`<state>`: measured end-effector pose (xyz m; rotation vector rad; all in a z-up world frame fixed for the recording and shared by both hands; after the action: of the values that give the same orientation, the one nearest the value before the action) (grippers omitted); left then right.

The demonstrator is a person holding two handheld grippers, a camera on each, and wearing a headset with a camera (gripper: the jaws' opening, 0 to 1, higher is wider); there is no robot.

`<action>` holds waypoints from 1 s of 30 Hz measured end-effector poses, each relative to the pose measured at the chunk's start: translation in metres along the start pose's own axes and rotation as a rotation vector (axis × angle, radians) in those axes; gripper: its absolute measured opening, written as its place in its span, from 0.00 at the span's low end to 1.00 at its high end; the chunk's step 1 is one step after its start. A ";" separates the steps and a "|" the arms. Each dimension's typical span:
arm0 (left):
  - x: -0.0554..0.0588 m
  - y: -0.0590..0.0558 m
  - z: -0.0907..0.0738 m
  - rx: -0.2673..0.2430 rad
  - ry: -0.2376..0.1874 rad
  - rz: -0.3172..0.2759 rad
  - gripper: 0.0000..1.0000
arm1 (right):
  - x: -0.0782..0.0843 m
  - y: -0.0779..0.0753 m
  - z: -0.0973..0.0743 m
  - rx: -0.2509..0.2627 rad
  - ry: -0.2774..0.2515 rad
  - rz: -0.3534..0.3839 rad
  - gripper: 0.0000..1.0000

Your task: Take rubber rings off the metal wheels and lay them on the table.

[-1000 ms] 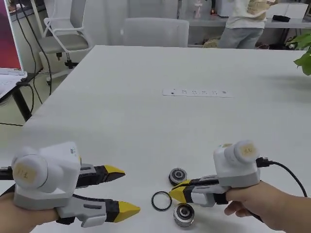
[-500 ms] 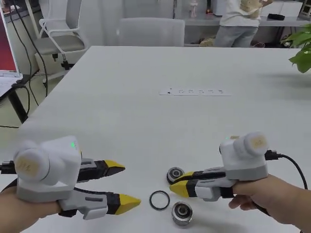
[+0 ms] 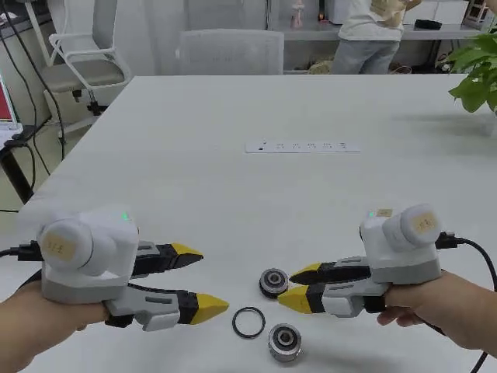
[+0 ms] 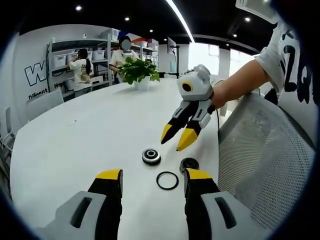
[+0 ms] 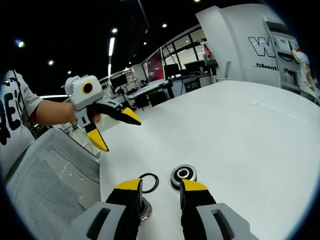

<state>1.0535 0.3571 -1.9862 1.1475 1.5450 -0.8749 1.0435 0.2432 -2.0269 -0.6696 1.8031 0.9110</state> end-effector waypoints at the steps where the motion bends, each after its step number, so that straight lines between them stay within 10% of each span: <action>1: 0.000 0.000 0.001 0.001 0.002 0.002 0.46 | 0.000 -0.001 -0.001 0.002 0.000 -0.004 0.28; 30: 0.002 0.020 0.036 0.038 0.031 0.009 0.46 | 0.010 -0.026 -0.005 0.050 0.042 -0.088 0.34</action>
<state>1.0828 0.3303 -1.9971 1.1995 1.5527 -0.8876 1.0573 0.2244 -2.0425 -0.7353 1.8125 0.7960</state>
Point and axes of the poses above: the centre of the closed fingertips' face, and the gripper's own axes: z roughly forward along the fingers, y roughly to its left, x roughly out of its underside, the point moved 2 cm from there along -z, roughly backward along the fingers, and after that the axes turned 14 degrees about -y, right-handed, at the moved point
